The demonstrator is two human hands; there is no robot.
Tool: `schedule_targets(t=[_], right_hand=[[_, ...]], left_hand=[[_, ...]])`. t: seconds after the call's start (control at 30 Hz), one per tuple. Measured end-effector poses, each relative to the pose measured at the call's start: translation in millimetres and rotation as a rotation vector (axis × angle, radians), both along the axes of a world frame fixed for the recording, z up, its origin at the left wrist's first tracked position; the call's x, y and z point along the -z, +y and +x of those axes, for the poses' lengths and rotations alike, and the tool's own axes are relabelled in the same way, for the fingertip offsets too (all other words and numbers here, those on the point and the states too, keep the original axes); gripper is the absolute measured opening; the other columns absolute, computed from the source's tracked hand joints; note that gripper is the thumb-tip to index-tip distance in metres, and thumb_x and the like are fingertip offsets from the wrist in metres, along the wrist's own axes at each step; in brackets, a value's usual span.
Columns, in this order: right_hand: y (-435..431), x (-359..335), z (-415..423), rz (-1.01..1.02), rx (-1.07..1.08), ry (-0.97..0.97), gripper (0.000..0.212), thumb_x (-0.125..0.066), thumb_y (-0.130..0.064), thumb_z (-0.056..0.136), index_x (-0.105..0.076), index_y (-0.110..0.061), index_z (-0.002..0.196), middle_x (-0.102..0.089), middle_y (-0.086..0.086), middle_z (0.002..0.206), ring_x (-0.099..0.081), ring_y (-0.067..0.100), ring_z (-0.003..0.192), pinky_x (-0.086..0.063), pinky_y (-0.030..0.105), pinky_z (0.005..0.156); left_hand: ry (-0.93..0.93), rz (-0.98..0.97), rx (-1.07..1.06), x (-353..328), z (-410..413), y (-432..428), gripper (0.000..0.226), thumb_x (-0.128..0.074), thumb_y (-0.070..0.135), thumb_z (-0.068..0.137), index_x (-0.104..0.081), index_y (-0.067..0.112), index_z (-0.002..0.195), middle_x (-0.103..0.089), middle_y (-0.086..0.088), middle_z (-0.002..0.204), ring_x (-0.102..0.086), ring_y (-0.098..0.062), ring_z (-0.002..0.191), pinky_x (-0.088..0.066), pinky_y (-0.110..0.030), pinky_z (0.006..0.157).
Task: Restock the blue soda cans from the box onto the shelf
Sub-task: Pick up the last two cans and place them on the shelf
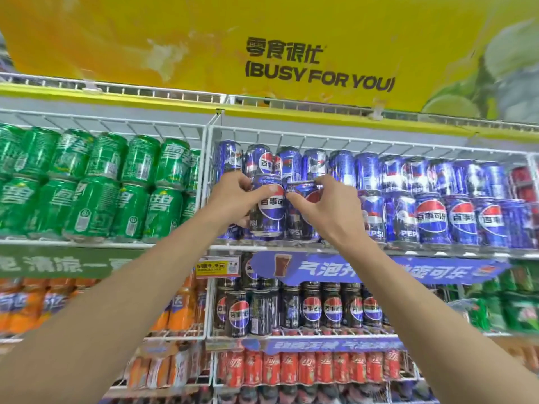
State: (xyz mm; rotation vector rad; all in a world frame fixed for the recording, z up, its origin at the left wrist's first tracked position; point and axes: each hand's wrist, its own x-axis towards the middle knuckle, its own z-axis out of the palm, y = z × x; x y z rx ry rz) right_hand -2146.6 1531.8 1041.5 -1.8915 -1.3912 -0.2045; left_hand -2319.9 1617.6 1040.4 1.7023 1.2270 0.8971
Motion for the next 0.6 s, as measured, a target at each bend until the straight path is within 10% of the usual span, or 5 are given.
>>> schedule_targets(t=[0.6], right_hand=[[-1, 27, -3, 0.006, 0.148, -0.188, 0.057, -0.058, -0.072, 0.089, -0.065, -0.016, 0.095, -0.07, 0.001, 0.088, -0.065, 0.028, 0.09, -0.052, 0.039, 0.069]], left_hand=[[0.094, 0.095, -0.054, 12, 11, -15, 0.065, -0.074, 0.067, 0.078, -0.054, 0.017, 0.113, -0.055, -0.002, 0.081, -0.065, -0.031, 0.073, -0.062, -0.055, 0.073]])
